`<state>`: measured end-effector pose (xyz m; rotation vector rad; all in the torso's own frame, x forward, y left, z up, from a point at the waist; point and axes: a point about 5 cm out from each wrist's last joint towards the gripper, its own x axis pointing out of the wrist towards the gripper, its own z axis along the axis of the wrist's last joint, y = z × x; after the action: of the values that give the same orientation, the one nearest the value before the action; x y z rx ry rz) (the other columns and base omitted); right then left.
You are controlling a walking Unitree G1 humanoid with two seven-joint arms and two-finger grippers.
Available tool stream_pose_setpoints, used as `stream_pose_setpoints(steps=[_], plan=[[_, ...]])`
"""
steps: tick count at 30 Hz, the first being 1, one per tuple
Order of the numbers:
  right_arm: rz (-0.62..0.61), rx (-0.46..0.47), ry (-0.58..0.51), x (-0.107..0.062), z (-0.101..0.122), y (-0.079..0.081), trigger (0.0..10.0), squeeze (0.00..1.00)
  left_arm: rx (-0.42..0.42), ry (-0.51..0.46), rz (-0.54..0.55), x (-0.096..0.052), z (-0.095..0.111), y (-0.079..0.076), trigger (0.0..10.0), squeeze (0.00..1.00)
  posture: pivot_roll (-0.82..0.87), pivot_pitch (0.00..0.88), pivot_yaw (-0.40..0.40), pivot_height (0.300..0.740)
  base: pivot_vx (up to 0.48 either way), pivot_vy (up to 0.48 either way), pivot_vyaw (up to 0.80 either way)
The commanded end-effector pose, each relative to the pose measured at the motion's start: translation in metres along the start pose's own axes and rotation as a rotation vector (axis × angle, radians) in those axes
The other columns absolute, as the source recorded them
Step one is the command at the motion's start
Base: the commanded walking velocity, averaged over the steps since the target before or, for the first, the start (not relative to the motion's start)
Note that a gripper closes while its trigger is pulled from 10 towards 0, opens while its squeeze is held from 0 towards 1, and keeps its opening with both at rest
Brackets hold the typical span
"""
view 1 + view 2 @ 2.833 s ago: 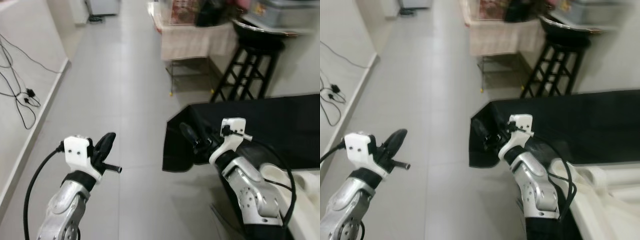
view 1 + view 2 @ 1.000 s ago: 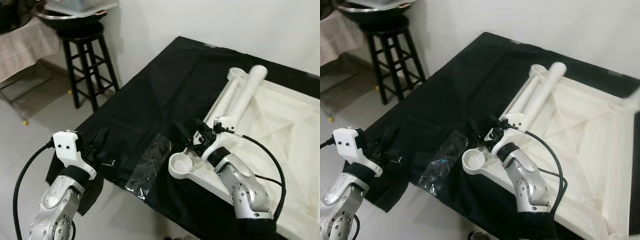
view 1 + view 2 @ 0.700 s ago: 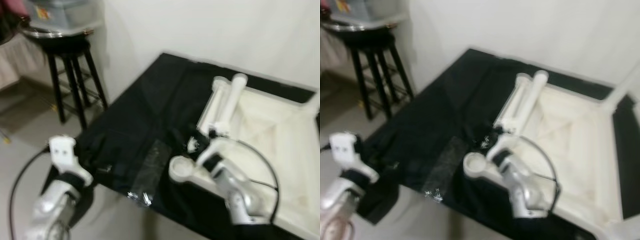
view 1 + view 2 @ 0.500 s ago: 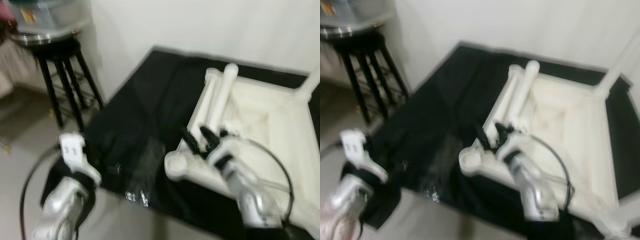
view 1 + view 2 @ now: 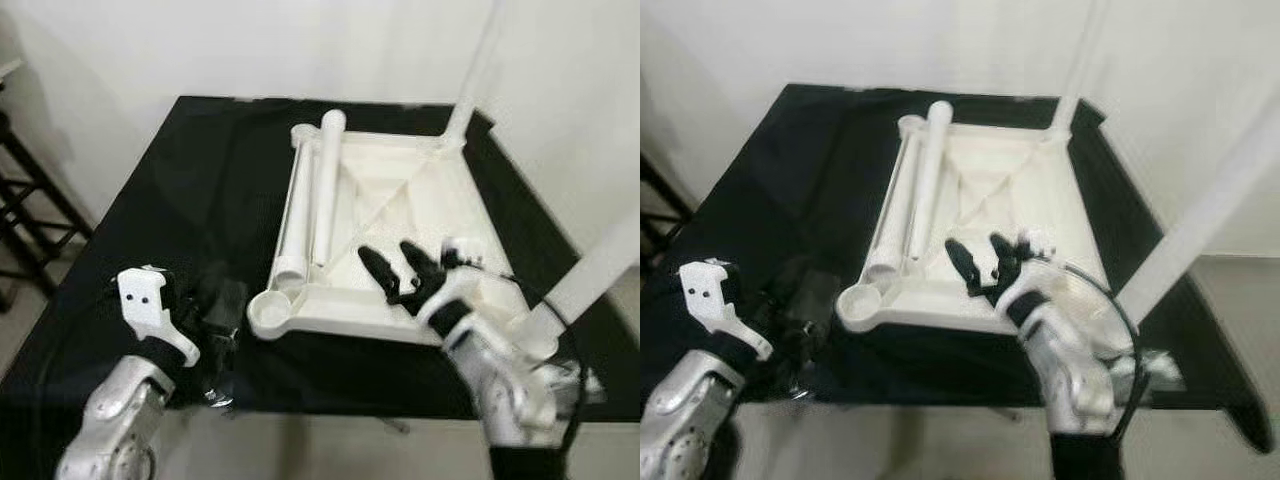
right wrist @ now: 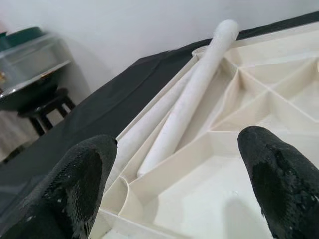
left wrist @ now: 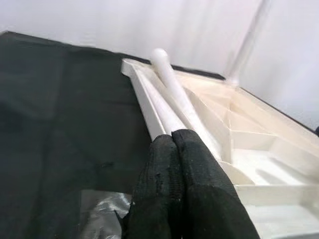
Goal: Building children table
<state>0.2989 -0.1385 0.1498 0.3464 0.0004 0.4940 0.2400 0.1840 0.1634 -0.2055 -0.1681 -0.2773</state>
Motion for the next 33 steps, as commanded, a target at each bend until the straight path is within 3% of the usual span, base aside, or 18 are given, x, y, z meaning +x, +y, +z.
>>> stream_pose_setpoints(steps=[1, 25, 29, 33], plan=[[-0.005, -0.001, -0.004, -0.001, 0.001, -0.001, 10.0, 0.00, -0.009, 0.015, -0.011, 0.000, -0.002, -0.001, 10.0, 0.00, 0.03, 0.098, -0.037, 0.740, 0.000, 0.000, -0.80], [-0.004, 0.003, -0.004, -0.001, 0.001, -0.001, 10.0, 0.00, -0.023, 0.004, -0.009, 0.000, 0.000, 0.000, 10.0, 0.00, 0.04, 0.095, -0.036, 0.740, 0.000, 0.000, -0.80], [-0.005, -0.002, -0.001, 0.000, 0.002, -0.002, 10.0, 0.00, -0.026, -0.024, -0.011, 0.001, 0.006, 0.003, 10.0, 0.00, 0.04, 0.084, -0.036, 0.740, 0.000, 0.000, 0.00], [-0.003, -0.018, -0.004, 0.003, 0.002, -0.001, 10.0, 0.00, 0.039, -0.066, 0.002, 0.008, 0.018, 0.009, 10.0, 0.00, 0.05, 0.071, -0.027, 0.740, 0.000, 0.000, 0.00]])
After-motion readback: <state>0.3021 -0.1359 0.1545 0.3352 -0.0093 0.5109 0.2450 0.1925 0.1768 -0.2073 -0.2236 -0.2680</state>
